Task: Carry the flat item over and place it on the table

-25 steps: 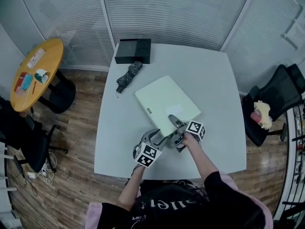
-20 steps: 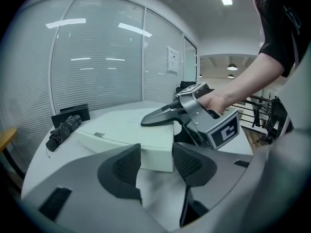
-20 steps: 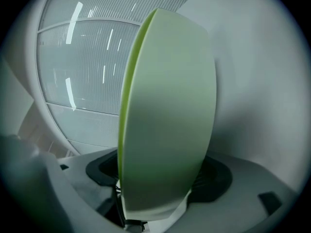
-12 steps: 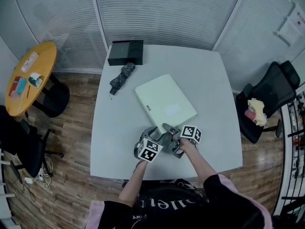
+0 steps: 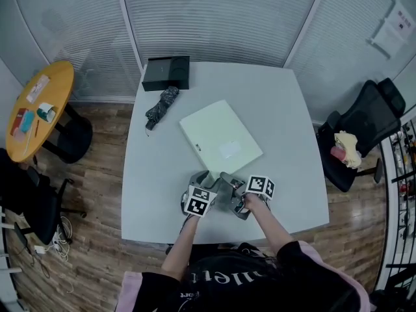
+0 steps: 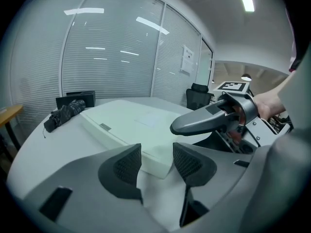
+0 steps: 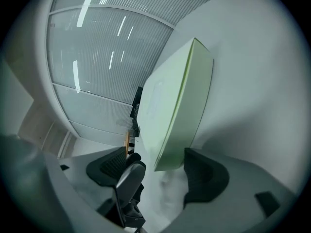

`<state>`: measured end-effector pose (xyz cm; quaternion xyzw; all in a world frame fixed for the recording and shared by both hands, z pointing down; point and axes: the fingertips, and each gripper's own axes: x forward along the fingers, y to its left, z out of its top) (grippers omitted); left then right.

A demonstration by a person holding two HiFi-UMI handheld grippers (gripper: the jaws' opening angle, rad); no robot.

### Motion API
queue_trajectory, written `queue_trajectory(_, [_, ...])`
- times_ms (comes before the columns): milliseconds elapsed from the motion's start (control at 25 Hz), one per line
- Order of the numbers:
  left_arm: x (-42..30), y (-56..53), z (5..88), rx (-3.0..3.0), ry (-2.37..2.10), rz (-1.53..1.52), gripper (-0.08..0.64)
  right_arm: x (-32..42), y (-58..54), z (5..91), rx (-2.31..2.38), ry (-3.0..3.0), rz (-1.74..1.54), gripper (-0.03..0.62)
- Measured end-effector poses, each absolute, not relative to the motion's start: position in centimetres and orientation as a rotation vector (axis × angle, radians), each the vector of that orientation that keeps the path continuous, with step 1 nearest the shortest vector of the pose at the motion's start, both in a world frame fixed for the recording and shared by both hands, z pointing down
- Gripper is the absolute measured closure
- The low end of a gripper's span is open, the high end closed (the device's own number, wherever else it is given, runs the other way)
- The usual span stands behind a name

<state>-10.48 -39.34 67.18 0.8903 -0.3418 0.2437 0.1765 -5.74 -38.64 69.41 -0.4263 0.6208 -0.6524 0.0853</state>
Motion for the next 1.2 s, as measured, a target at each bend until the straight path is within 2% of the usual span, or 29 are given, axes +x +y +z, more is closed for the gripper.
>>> queue_trajectory(320, [-11.7, -37.1, 62.2, 2.608, -0.957, 0.583, 0.341, -5.4, -37.3, 64.5, -1.239, 2.090, -1.737, 0.228])
queue_trajectory(400, [-11.8, -36.0, 60.9, 2.629, -0.944, 0.565, 0.341, -5.0, -36.5, 63.3, -1.271, 2.221, -1.647, 0.248])
queue_trajectory(520, [-11.9, -33.9, 59.0, 2.658, -0.927, 0.546, 0.341, -4.4, -35.1, 61.0, -1.303, 2.378, -1.508, 0.360])
queue_trajectory(1200, [-10.1, -23.1, 49.1, 2.718, -1.052, 0.339, 0.341, 1.3, -25.4, 51.7, -1.313, 2.721, -0.908, 0.431])
